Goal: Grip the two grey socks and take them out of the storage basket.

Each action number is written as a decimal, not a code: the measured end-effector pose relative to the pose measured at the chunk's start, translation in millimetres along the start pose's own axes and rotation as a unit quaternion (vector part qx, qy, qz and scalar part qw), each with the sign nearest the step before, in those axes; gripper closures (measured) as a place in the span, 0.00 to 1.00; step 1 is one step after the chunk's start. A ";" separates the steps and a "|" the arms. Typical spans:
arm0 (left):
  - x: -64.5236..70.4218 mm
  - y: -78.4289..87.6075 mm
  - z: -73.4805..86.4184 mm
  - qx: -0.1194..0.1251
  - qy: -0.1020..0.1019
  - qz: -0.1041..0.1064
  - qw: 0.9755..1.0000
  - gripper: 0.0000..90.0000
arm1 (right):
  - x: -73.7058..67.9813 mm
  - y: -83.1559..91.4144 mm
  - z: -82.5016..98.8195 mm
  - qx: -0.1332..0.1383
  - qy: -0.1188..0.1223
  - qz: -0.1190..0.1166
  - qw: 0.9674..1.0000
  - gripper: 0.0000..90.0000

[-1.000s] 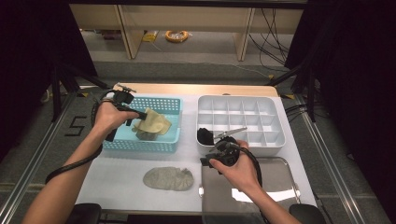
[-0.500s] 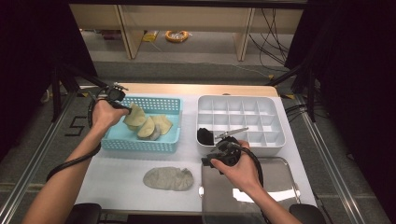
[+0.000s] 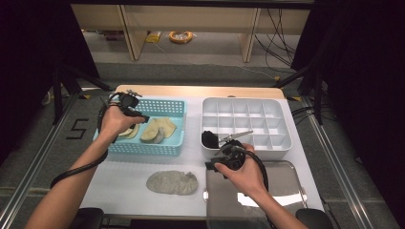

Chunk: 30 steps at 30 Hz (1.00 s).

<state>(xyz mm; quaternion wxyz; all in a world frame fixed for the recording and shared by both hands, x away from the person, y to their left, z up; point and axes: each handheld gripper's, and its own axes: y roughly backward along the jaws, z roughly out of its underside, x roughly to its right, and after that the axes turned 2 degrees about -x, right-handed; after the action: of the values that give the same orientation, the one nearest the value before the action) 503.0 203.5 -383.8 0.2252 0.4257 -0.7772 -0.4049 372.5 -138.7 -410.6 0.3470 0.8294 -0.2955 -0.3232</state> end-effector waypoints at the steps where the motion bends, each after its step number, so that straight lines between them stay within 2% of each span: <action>1: 7.8 -4.2 -1.8 -0.001 -0.011 0.002 1.000 0.65 | -0.4 0.0 -0.1 0.001 -0.002 0.000 1.000 0.74; 3: 16.9 -11.0 -4.8 -0.006 -0.019 0.017 1.000 0.65 | 0.1 -0.1 -0.1 0.001 -0.002 0.001 1.000 0.74; 5: 27.5 -20.7 -8.2 -0.011 -0.033 0.022 0.999 0.66 | 0.3 0.2 -0.3 0.001 -0.002 0.001 1.000 0.74; 8: 37.1 -31.4 -11.8 -0.037 -0.049 0.033 0.998 0.69 | 0.3 0.4 0.0 0.001 0.001 -0.001 1.000 0.74; 11: 42.8 -44.2 -12.9 -0.062 -0.057 0.034 0.996 0.71 | -0.5 0.8 0.4 -0.002 -0.006 -0.001 1.000 0.74; 12: 43.7 -48.3 -13.1 -0.070 -0.059 0.033 0.995 0.70 | -1.6 1.2 0.5 -0.004 -0.015 -0.003 1.000 0.74; 13: 44.4 -51.8 -13.2 -0.076 -0.057 0.032 0.995 0.70 | -0.2 1.0 0.3 -0.001 -0.005 -0.001 1.000 0.74; 15: 44.5 -58.0 -13.5 -0.088 -0.059 0.025 0.994 0.70 | 0.7 1.3 0.1 0.000 -0.003 0.001 1.000 0.74; 16: 45.4 -60.0 -13.2 -0.091 -0.052 0.019 0.994 0.69 | -0.5 1.7 0.2 -0.002 -0.009 -0.002 1.000 0.74; 17: 45.4 -60.0 -13.2 -0.091 -0.052 0.019 0.994 0.68 | -0.2 1.9 0.1 0.000 -0.002 -0.004 1.000 0.73; 18: 44.7 -63.1 -13.4 -0.097 -0.060 0.009 0.993 0.68 | 0.8 1.8 0.0 0.003 0.002 -0.001 1.000 0.73; 20: 44.9 -64.8 -13.0 -0.107 -0.062 0.005 0.992 0.67 | 0.8 2.4 -0.2 -0.002 -0.002 0.001 1.000 0.73; 21: 44.8 -65.9 -12.9 -0.108 -0.070 0.000 0.992 0.67 | 1.1 2.5 -0.4 -0.004 -0.001 0.000 1.000 0.73; 22: 45.1 -66.7 -12.6 -0.113 -0.070 -0.002 0.991 0.67 | -0.2 2.3 -0.3 -0.005 -0.008 -0.004 1.000 0.73; 23: 45.1 -67.8 -12.1 -0.114 -0.070 0.000 0.991 0.67 | 0.8 1.7 -0.4 -0.002 0.000 -0.004 1.000 0.73; 25: 44.5 -69.5 -11.4 -0.122 -0.071 0.000 0.990 0.66 | 0.0 1.3 0.0 0.002 -0.001 -0.003 1.000 0.73; 26: 44.8 -70.5 -10.5 -0.122 -0.067 -0.002 0.990 0.66 | 0.0 1.2 0.1 0.002 -0.001 -0.003 1.000 0.73; 28: 43.4 -72.2 -9.7 -0.133 -0.073 -0.004 0.988 0.67 | -0.1 1.2 0.1 0.002 -0.001 -0.003 1.000 0.73; 30: 43.4 -74.5 -8.1 -0.136 -0.072 -0.004 0.988 0.68 | -0.5 1.5 -0.1 0.003 -0.003 -0.003 1.000 0.73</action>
<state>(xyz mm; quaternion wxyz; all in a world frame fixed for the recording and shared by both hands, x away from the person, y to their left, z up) 521.1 140.2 -440.1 0.2227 0.3644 -0.7273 -0.5373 371.9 -139.1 -409.2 0.3431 0.8304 -0.2946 -0.3256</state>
